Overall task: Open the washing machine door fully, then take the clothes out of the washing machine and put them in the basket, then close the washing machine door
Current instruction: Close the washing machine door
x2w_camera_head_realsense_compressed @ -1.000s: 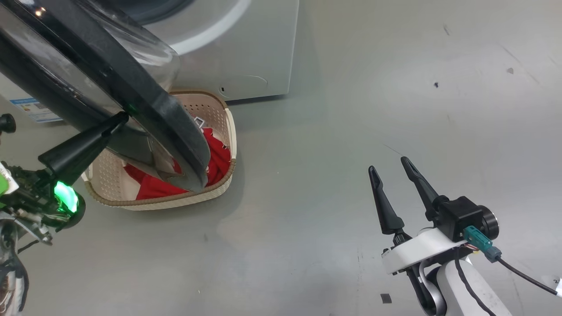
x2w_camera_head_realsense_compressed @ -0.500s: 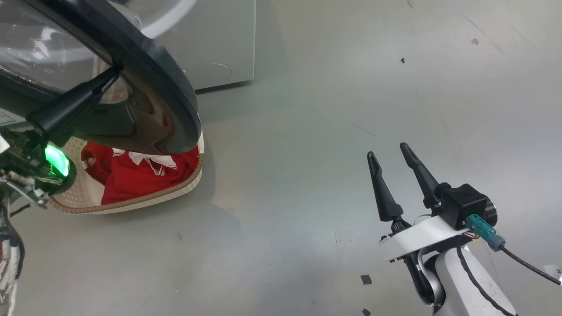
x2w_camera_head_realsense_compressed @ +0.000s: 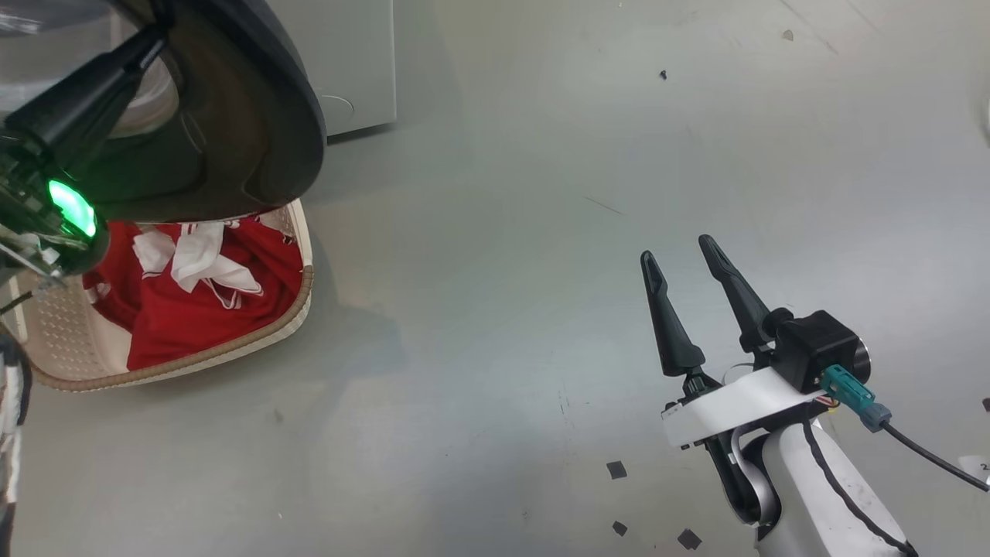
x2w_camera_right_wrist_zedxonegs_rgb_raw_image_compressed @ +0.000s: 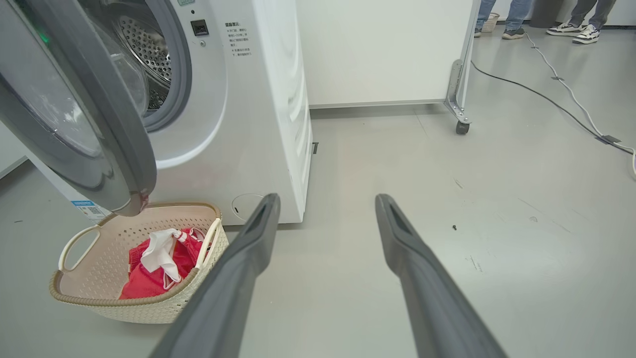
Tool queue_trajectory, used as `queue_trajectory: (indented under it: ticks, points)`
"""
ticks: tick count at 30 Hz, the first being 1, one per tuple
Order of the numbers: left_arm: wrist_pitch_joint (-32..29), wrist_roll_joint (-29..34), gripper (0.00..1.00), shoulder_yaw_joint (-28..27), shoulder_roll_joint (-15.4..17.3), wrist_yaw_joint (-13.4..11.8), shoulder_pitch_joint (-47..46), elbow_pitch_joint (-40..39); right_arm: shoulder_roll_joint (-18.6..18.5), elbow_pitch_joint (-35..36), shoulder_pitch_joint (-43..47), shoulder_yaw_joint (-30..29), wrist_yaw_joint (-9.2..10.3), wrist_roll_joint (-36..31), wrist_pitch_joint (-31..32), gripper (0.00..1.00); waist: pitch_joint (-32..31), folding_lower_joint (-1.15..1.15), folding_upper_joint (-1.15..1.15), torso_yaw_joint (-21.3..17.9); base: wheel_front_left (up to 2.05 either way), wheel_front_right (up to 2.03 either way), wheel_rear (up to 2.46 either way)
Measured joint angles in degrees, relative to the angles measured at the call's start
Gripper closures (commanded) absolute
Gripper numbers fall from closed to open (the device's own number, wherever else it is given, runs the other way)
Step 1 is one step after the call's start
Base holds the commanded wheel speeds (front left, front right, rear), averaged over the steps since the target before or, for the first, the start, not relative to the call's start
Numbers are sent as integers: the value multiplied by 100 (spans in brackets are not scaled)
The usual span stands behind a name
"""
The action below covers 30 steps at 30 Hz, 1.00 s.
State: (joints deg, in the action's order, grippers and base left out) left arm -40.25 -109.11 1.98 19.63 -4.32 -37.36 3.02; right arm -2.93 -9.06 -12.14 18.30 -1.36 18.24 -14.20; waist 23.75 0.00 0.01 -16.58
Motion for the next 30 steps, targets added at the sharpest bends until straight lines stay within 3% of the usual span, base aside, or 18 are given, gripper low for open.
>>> queue_trajectory:
  ticks: [16,30]
  points:
    - [536,399,100,21,-205,-4,-853,719,12,48,-60,65,59,198,0,0,174,0,0,-259,0,0,0]
    - [552,371,100,32,-447,421,-967,1199,14,66,-83,-9,110,179,0,0,87,0,0,-120,0,0,0]
